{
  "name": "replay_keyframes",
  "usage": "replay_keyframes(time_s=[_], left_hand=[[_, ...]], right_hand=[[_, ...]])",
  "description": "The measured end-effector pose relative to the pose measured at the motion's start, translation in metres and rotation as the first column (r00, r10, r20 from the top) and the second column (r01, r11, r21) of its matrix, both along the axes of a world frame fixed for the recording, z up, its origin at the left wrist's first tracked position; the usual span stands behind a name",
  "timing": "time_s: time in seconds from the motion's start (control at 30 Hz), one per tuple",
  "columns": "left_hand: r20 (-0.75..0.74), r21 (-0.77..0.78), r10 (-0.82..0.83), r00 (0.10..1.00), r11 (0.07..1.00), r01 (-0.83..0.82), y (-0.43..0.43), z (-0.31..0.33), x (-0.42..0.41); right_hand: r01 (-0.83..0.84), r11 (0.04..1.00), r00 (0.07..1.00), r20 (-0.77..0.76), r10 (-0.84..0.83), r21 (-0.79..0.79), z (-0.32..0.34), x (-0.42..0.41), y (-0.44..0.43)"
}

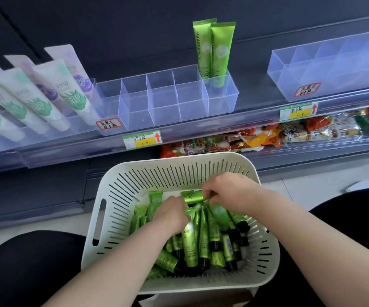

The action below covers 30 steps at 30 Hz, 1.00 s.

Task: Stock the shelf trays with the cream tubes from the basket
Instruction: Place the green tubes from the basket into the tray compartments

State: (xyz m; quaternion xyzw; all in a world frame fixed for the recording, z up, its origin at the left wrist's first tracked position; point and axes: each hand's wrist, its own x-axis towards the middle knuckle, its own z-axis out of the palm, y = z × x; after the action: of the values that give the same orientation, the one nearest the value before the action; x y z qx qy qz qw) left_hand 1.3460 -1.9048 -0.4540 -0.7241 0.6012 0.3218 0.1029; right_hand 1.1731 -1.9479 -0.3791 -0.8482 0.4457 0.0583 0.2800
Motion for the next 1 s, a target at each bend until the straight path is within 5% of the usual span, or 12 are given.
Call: replay_keyframes(time_s=[0.17, 0.3, 0.43, 0.7, 0.9, 1.0], left_hand=[[-0.083, -0.067, -0.019, 0.996, 0.998, 0.013, 0.009, 0.015, 0.008], [-0.140, -0.297, -0.073, 0.988, 0.954, 0.028, -0.002, 0.054, 0.015], [-0.187, -0.528, -0.101, 0.977, 0.849, -0.014, -0.026, 0.111, 0.030], [-0.588, -0.699, -0.060, 0.806, 0.539, -0.470, -0.077, 0.195, 0.032], [-0.597, -0.768, -0.127, 0.792, 0.374, -0.520, -0.117, 0.233, 0.008], [-0.565, -0.792, -0.141, 0.813, 0.372, -0.485, -0.137, 0.244, -0.009]], right_hand=[[0.047, 0.992, 0.998, 0.039, -0.043, -0.116, 0.022, 0.000, -0.009], [0.186, 0.942, 0.975, 0.175, -0.140, -0.281, 0.047, -0.003, -0.014], [0.303, 0.893, 0.933, 0.292, -0.208, -0.333, 0.080, -0.005, -0.020], [0.495, 0.791, 0.791, 0.562, -0.240, -0.360, 0.153, -0.014, -0.052], [0.596, 0.644, 0.745, 0.629, -0.221, -0.480, 0.187, -0.022, -0.081], [0.580, 0.625, 0.780, 0.578, -0.240, -0.522, 0.187, -0.025, -0.096]])
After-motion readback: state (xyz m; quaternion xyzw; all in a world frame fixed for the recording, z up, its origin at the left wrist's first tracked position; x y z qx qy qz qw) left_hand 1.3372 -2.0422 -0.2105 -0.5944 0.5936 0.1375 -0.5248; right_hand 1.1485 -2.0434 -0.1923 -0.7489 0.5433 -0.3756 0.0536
